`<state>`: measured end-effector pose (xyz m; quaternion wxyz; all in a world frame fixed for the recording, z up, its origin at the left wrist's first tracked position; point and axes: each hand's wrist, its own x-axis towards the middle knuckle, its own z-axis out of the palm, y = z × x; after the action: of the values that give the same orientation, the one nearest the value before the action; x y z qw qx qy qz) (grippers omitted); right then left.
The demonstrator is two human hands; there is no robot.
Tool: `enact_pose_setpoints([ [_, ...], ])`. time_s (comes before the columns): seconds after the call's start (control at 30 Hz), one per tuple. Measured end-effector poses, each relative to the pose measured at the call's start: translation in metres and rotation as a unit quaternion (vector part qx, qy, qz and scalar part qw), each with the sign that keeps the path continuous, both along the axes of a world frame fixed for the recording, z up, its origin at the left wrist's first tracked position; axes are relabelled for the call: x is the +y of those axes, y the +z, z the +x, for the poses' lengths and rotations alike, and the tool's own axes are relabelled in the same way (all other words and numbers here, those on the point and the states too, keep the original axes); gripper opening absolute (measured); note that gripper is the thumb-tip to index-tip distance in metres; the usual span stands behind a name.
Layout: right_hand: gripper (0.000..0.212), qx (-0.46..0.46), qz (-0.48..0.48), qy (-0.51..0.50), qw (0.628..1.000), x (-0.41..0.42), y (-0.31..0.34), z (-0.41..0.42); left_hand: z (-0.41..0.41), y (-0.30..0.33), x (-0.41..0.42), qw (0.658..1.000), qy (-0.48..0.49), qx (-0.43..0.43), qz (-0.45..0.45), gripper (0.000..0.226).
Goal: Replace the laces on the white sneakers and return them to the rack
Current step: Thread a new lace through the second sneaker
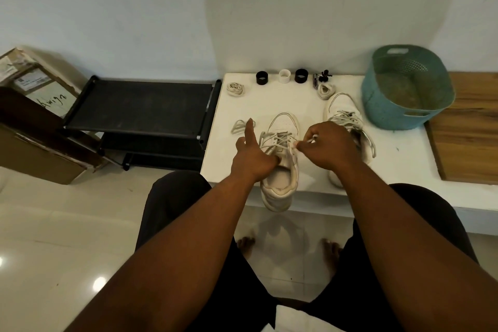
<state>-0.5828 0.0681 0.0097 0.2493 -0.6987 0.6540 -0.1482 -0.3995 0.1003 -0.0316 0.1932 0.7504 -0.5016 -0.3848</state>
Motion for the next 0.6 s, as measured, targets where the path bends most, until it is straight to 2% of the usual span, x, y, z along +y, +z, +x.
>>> enact_pose_setpoints([
  [0.07,0.030,-0.160,-0.009,-0.076,0.984,-0.001,0.002,-0.004,0.000,0.000,0.000,1.000,0.003,-0.002,0.002,0.116],
  [0.13,0.027,-0.359,0.033,-0.156,0.920,-0.001,0.008,-0.004,0.000,0.000,0.001,1.000,0.006,-0.009,0.005,0.118],
  [0.17,0.022,-0.406,0.062,-0.174,0.895,-0.001,0.008,-0.003,0.000,0.000,0.001,1.000,0.006,-0.010,0.006,0.118],
  [0.2,0.020,-0.414,0.085,-0.173,0.890,-0.001,0.007,-0.002,-0.001,0.001,0.001,1.000,0.006,-0.009,0.006,0.119],
  [0.23,0.019,-0.376,0.102,-0.150,0.909,-0.002,0.003,-0.002,0.000,0.000,0.000,1.000,0.007,-0.007,0.006,0.119],
  [0.3,0.011,-0.181,0.117,-0.055,0.975,-0.003,-0.007,-0.003,0.000,0.001,0.001,1.000,0.007,-0.006,0.007,0.120],
  [0.33,0.009,-0.085,0.121,-0.006,0.989,-0.002,-0.011,-0.003,0.000,0.001,0.001,1.000,0.008,-0.006,0.007,0.120],
  [0.4,0.008,-0.004,0.127,0.046,0.991,-0.003,-0.011,-0.002,0.000,0.002,0.001,1.000,0.014,-0.003,0.009,0.119],
  [0.47,0.017,0.009,0.083,0.042,0.996,-0.003,-0.003,-0.003,0.000,0.002,0.001,1.000,0.019,0.004,0.009,0.116],
  [0.6,0.018,-0.106,0.024,-0.075,0.991,-0.004,0.007,-0.011,-0.003,0.003,0.002,1.000,0.020,0.000,0.009,0.111],
])
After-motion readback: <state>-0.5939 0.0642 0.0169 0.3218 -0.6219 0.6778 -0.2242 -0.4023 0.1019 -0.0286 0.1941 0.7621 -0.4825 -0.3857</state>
